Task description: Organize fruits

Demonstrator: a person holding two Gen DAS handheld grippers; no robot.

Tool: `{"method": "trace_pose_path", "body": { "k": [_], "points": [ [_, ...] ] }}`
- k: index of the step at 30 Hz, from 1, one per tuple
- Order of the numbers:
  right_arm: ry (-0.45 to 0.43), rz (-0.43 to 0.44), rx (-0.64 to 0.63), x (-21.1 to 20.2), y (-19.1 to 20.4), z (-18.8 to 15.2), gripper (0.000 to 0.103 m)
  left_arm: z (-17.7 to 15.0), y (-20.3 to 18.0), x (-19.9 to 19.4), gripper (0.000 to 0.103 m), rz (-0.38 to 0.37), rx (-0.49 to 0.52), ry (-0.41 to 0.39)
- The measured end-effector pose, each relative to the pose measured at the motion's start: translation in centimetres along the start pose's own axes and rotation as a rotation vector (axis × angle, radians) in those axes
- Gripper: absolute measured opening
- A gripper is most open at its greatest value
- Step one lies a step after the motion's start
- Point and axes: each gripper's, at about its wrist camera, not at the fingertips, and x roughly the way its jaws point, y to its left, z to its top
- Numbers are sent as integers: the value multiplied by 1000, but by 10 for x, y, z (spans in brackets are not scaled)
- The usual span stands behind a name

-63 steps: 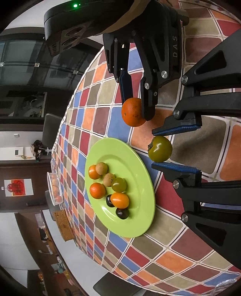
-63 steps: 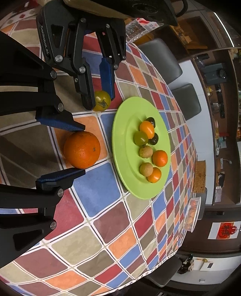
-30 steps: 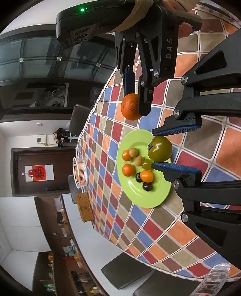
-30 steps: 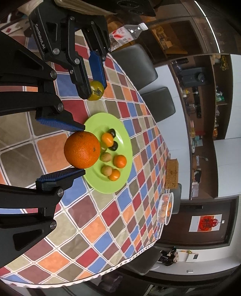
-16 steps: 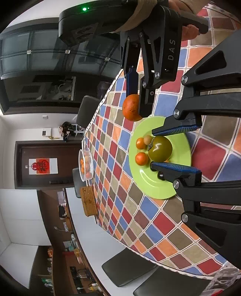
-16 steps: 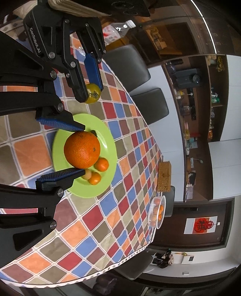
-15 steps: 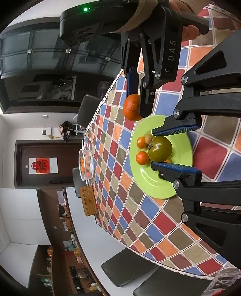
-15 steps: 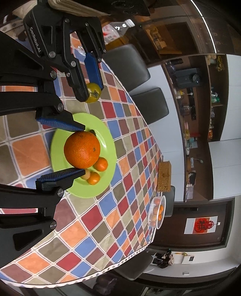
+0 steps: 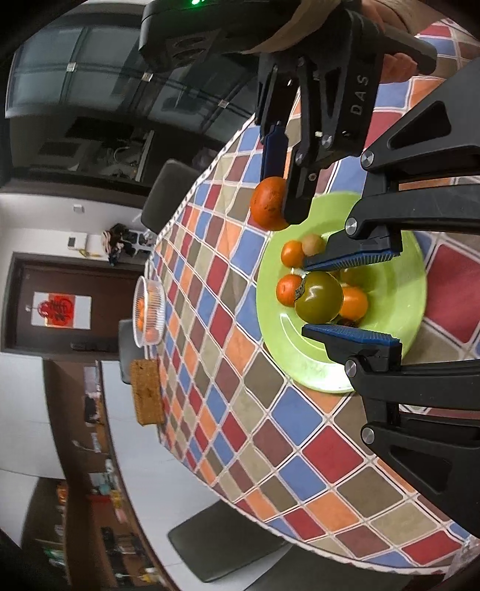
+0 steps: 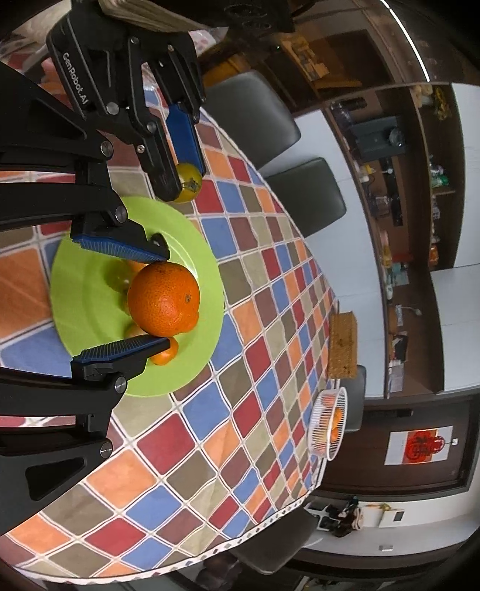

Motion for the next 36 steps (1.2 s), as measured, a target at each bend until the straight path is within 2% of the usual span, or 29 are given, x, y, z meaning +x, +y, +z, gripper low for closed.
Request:
{"method": "trace_pose_path", "body": {
  "k": [13, 19, 23, 25, 36],
  "points": [
    [125, -19, 32, 62, -10, 5, 41, 2, 31, 72, 29, 37, -70, 145],
    [168, -22, 56, 80, -15, 3, 41, -2, 37, 87, 29, 51, -84, 183],
    [180, -25, 61, 83, -17, 1, 42, -4, 35, 85, 38, 52, -68, 180],
    [181, -33, 60, 83, -18, 0, 48, -4, 34, 80, 38, 57, -64, 169],
    [96, -65, 76, 39, -18, -6, 49, -4, 13, 31, 44, 130, -14, 96]
  ]
}}
